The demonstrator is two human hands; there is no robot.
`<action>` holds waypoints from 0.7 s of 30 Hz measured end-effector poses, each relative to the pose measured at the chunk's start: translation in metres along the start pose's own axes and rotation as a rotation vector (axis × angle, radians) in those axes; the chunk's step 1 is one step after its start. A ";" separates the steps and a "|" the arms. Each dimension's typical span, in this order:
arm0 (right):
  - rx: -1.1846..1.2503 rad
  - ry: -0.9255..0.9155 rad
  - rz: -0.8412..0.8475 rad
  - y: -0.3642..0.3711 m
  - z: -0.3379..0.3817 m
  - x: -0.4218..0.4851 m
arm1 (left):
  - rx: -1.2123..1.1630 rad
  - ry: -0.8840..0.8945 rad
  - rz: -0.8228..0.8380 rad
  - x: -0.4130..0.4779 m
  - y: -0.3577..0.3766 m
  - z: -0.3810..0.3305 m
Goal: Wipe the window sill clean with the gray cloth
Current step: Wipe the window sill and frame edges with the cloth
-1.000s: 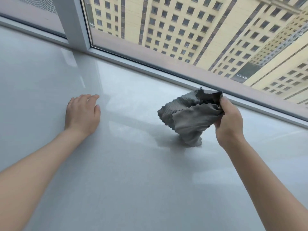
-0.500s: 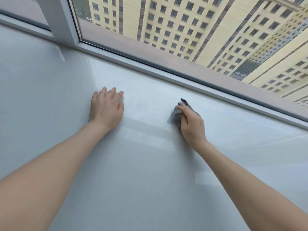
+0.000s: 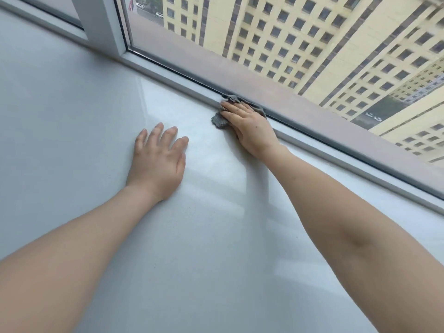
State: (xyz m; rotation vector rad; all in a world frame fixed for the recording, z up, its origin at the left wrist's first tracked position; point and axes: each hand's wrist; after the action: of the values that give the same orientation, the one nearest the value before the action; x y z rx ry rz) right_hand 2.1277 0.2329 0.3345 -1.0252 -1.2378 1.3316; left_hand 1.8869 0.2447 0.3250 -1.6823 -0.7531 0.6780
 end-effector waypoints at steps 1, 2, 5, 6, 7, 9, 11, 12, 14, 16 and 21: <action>0.004 0.013 -0.009 -0.002 -0.010 -0.016 | -0.001 -0.005 0.004 -0.001 0.000 0.000; 0.016 0.036 -0.010 -0.005 -0.020 -0.035 | -0.002 -0.010 0.006 -0.002 0.000 0.000; 0.058 0.124 0.015 -0.013 -0.049 -0.096 | 0.001 -0.026 0.004 -0.004 -0.001 0.002; 0.066 0.151 0.024 -0.016 -0.055 -0.114 | 0.002 -0.030 0.005 -0.006 -0.001 0.005; 0.073 0.182 0.025 -0.017 -0.062 -0.132 | 0.007 -0.033 0.003 -0.007 -0.001 0.006; 0.079 0.274 0.013 -0.018 -0.075 -0.166 | 0.014 -0.038 -0.002 -0.010 -0.003 0.010; 0.075 0.422 -0.011 -0.018 -0.088 -0.202 | 0.011 -0.046 -0.003 -0.012 -0.004 0.011; 0.070 0.517 -0.016 -0.019 -0.091 -0.220 | 0.014 -0.047 -0.001 -0.014 -0.005 0.012; 0.109 0.727 -0.014 -0.026 -0.087 -0.247 | 0.029 -0.046 0.000 -0.017 -0.006 0.015; 0.213 0.913 -0.078 -0.036 -0.073 -0.257 | 0.045 -0.064 0.019 -0.020 -0.009 0.017; 0.737 1.034 -0.646 -0.074 0.017 -0.241 | 0.025 -0.061 0.011 -0.032 -0.023 0.012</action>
State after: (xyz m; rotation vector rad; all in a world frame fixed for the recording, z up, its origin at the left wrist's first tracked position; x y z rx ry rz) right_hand 2.1520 -0.0107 0.3986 -0.5335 -0.1815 0.4915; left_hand 1.8543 0.2319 0.3468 -1.6501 -0.7756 0.7471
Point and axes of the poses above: each hand's wrist, its own x-axis towards the middle knuckle, its own y-axis out of the palm, z = x × y, and after that the axes turned 9 degrees about z, right-handed
